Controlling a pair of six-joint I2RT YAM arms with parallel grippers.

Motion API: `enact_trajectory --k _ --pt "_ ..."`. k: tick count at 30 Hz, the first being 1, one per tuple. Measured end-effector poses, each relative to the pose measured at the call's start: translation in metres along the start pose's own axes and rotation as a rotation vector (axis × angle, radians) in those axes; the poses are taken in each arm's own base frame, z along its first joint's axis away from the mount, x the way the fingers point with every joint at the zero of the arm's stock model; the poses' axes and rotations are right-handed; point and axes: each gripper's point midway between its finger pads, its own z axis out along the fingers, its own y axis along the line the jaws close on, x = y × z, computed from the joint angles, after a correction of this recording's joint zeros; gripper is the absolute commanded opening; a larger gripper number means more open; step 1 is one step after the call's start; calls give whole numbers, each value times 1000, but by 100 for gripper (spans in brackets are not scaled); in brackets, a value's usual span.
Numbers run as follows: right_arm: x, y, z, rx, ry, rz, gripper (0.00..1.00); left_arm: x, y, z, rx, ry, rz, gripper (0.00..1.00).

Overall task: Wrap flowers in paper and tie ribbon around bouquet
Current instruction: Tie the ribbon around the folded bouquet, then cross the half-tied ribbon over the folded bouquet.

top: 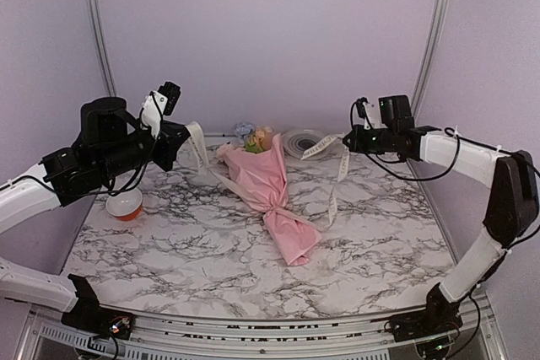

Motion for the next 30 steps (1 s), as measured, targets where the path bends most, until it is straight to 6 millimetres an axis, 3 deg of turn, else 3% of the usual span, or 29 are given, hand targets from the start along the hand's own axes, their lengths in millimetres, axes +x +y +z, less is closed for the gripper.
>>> enact_trajectory --k 2,4,5,7,9,14,16,17,19,22,24,26,30 --pt "39 -43 15 84 117 79 61 -2 -4 0 26 -7 -1 0" --pt "71 -69 26 144 223 114 93 -5 -9 -1 56 -21 -1 0" --pt "85 -77 29 171 269 122 99 -6 -11 -1 67 -28 -2 0" --pt "108 -88 30 223 350 120 100 -9 -15 -1 92 -37 -2 0" --pt "115 -97 24 283 384 109 100 -11 -19 -2 110 -48 -2 0" --pt "86 -95 7 334 328 30 99 -19 -24 -3 142 -79 0 0" --pt "68 -68 3 273 277 -65 98 -21 -25 -4 152 -92 2 0" --pt "61 -38 3 196 247 -144 98 -22 -26 -4 157 -96 2 0" --pt "57 43 4 -31 201 -313 93 -23 -28 -4 165 -101 4 0" --pt "70 172 -6 -438 156 -559 91 -24 -29 -2 169 -104 4 0" --pt "79 231 -10 -653 137 -656 91 -23 -30 0 175 -103 5 0" --pt "75 259 1 -772 114 -705 90 -21 -31 2 179 -97 5 0" --pt "71 264 39 -847 117 -737 86 -22 -33 5 191 -94 10 0"
